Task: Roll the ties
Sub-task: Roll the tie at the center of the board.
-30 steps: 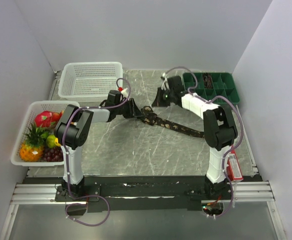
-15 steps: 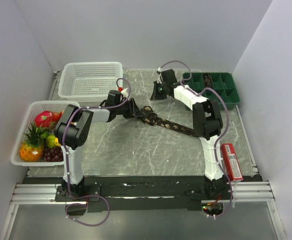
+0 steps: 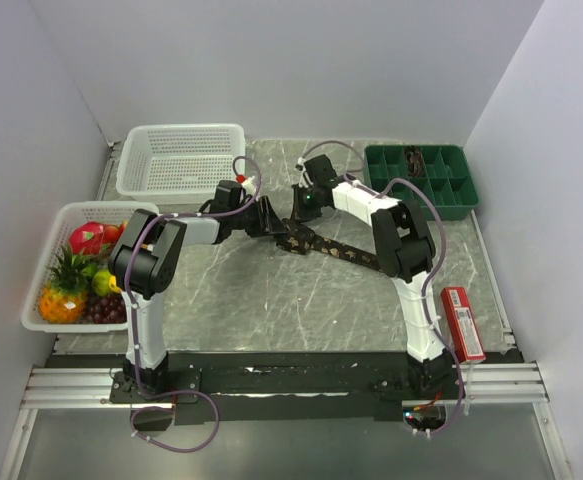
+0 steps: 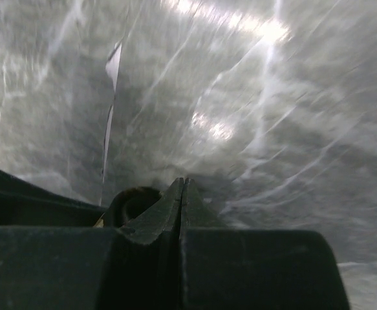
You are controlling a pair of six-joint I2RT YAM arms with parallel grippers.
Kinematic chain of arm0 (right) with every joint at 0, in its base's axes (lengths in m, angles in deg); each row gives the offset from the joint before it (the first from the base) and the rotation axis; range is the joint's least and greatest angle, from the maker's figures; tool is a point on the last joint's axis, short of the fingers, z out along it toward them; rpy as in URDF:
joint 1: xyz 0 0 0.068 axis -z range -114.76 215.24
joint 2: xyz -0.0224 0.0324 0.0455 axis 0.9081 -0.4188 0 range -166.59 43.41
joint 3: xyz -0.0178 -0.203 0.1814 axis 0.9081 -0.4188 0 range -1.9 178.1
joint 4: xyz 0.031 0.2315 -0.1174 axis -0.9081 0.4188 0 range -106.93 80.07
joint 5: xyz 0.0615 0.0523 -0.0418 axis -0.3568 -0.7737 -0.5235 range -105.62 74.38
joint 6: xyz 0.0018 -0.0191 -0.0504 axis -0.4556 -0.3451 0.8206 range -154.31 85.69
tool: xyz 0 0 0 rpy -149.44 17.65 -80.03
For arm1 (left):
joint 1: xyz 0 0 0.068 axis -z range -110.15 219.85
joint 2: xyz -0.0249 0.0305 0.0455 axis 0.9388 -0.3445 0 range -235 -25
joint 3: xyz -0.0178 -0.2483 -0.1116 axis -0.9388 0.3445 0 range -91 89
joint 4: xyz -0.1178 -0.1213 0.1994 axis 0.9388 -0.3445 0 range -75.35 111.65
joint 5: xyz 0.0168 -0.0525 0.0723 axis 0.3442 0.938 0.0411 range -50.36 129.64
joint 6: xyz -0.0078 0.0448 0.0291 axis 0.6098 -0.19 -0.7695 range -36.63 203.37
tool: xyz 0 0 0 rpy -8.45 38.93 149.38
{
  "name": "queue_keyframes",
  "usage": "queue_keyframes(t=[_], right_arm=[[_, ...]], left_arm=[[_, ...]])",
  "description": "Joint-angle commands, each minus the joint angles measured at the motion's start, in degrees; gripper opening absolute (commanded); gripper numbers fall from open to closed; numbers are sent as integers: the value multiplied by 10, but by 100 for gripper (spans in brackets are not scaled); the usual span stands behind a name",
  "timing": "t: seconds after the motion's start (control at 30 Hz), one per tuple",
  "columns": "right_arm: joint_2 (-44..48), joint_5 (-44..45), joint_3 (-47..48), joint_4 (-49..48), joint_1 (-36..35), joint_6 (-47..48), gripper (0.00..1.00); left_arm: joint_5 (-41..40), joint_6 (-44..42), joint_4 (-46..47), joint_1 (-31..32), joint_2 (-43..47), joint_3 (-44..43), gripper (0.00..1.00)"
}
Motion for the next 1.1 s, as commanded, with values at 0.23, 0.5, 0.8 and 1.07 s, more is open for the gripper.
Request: queue_keyframes(t=[0.23,0.5,0.8,1.07], right_arm=[[77,3,-55,-28,-14,0,0],[111,78,-42,-34,9,-7,0],[223,39,-161,-47,-27,55,0],[296,-14,-288,-99,-66,35,0]], left_arm=[[18,-1,34,1,-9,-4,38],[12,-6,18,2,5,-4,46],[18,11,19,2,-1,-9,49],[10,27,9,2,-5,-9,49]])
